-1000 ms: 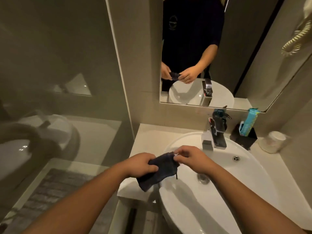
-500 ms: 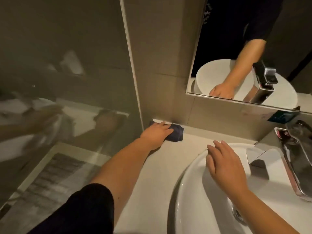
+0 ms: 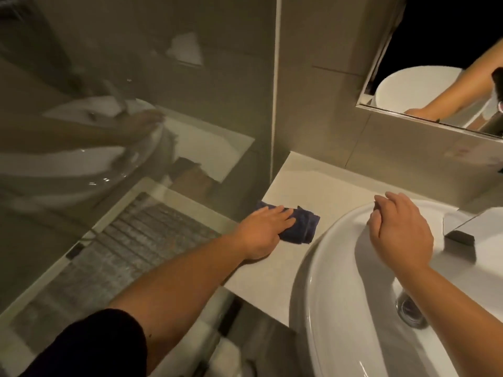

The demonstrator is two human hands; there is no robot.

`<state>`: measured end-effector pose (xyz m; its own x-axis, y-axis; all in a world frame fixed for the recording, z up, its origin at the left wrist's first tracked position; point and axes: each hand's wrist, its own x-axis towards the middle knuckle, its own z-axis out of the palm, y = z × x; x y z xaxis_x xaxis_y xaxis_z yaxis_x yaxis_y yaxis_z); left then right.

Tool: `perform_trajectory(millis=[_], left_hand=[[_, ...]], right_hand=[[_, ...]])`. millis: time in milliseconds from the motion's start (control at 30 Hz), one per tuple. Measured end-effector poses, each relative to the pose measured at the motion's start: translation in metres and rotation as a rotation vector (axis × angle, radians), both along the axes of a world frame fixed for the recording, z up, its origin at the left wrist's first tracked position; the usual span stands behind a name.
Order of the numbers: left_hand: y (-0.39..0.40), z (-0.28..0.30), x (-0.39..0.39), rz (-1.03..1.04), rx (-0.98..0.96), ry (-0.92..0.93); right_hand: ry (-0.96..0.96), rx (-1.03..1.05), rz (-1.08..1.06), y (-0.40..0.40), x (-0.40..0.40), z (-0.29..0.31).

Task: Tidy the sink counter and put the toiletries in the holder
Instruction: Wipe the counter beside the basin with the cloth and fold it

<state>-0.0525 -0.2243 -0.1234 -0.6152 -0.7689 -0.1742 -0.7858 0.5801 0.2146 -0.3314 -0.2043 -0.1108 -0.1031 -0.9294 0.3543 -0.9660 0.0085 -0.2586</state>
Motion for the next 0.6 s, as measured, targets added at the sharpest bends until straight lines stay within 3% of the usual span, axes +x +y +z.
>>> perform_trajectory(millis=[200,300,400,533,600], left_hand=[[0.159,0.005,0.025,0.198,0.075,0.036],[0.2,0.006,0.018,0.366,0.193,0.18],[0.217,0.02,0.008,0.735,0.461,0.53],[0.219,0.042,-0.005,1.25,0.833,1.246],[0.207,0.054,-0.013,1.364,0.97,1.528]], right_hand=[[0.022,0.186,0.092,0.005,-0.007,0.011],[0.05,0.362,0.118,0.006,-0.011,0.022],[0.087,0.503,0.173,0.003,-0.016,0.026],[0.135,0.596,0.21,0.006,-0.027,0.022],[0.136,0.622,0.217,0.005,-0.03,0.023]])
